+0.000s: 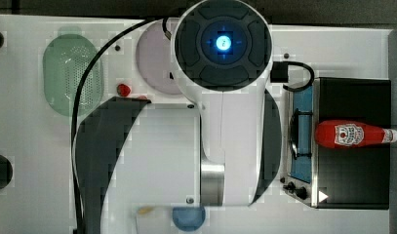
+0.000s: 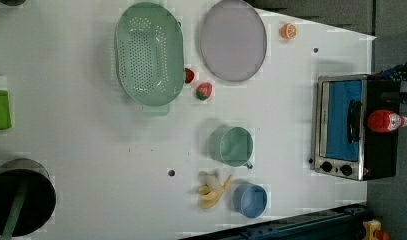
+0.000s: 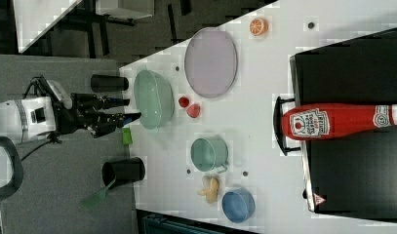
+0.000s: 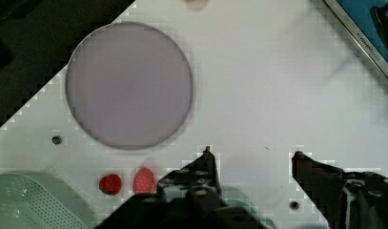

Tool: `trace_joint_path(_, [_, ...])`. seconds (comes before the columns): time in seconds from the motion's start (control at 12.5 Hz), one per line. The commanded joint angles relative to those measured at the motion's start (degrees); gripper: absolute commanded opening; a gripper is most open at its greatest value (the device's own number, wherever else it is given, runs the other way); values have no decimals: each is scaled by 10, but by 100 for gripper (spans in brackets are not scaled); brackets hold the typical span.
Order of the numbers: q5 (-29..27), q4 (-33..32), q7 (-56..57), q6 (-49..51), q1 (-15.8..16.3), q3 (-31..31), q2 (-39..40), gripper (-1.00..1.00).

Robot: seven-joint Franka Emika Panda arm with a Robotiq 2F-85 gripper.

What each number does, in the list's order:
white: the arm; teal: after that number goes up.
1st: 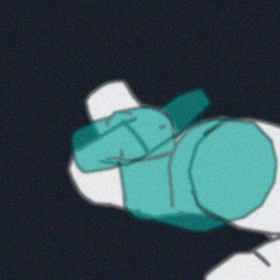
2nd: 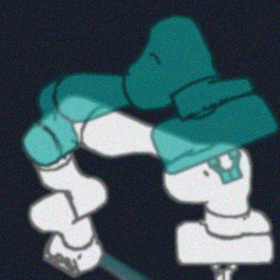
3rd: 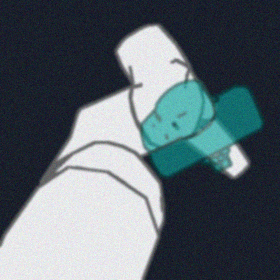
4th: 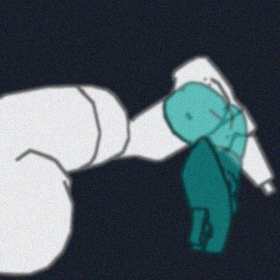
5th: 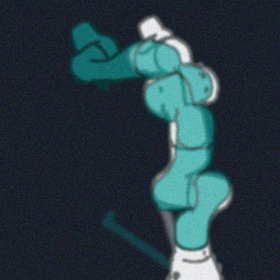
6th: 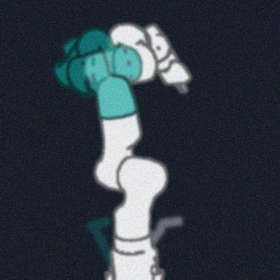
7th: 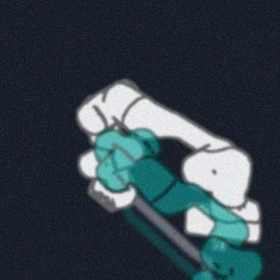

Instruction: Pick Ketchup from oven and place it on table.

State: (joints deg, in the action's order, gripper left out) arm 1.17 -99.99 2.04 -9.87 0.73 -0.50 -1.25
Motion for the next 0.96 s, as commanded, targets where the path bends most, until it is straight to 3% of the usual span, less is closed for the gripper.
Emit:
trace_joint_path(0.08, [-1, -55, 32, 122, -15, -8, -169, 59])
trace_joint_path(0.24, [-1, -55, 32, 119, -16, -10, -168, 99])
trace_joint_path(0.56, [6, -55, 32, 93, -33, -49, -149, 100])
trace_joint_path(0.96, [6, -54, 32, 4, -56, -154, -81, 100])
